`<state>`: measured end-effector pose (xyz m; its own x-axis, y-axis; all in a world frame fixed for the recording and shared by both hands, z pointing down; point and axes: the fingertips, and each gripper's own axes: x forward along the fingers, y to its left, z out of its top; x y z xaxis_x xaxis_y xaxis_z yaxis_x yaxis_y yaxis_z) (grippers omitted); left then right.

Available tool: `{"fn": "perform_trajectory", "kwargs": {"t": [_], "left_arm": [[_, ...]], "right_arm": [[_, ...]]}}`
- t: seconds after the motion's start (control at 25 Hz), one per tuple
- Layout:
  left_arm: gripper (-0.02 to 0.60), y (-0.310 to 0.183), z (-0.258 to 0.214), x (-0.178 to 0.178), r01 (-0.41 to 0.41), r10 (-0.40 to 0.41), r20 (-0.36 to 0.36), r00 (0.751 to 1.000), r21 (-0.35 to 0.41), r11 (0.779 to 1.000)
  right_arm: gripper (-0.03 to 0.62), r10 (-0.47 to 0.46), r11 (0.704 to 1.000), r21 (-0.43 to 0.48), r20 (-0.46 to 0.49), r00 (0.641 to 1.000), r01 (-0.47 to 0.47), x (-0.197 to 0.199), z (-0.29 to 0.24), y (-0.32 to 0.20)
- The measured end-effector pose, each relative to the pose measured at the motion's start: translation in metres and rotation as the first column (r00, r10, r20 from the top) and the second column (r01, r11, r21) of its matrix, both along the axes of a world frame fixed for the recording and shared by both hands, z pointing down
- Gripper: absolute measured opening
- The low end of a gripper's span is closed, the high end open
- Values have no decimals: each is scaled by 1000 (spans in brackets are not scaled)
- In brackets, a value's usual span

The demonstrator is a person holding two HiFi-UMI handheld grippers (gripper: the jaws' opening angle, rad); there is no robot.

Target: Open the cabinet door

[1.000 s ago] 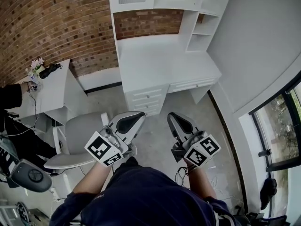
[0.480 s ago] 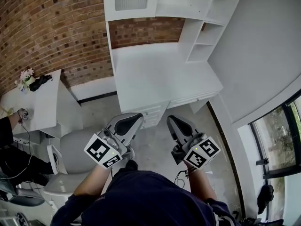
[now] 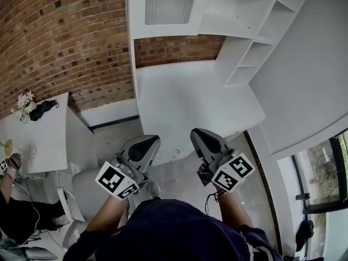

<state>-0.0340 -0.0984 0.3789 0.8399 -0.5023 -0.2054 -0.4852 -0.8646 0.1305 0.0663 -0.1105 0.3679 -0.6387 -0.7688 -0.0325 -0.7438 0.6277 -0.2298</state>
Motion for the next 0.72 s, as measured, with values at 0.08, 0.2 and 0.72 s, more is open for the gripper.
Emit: {"fn": "perform_trajectory", "kwargs": {"t": [0.08, 0.2, 0.72], "left_arm": [[0, -17, 1, -6, 7, -7, -3, 1000, -4, 1000], [0, -38, -2, -10, 7, -7, -5, 1000, 2, 1000], [0, -102, -8, -5, 71, -71, -12, 997, 10, 997]], "right_arm": [[25, -1, 1000, 0, 18, 1000, 1, -1, -5, -17], [25, 27, 999, 26, 3, 1000, -27, 8, -16, -43], [26, 160, 919, 386, -163, 974, -87, 47, -155, -170]]}}
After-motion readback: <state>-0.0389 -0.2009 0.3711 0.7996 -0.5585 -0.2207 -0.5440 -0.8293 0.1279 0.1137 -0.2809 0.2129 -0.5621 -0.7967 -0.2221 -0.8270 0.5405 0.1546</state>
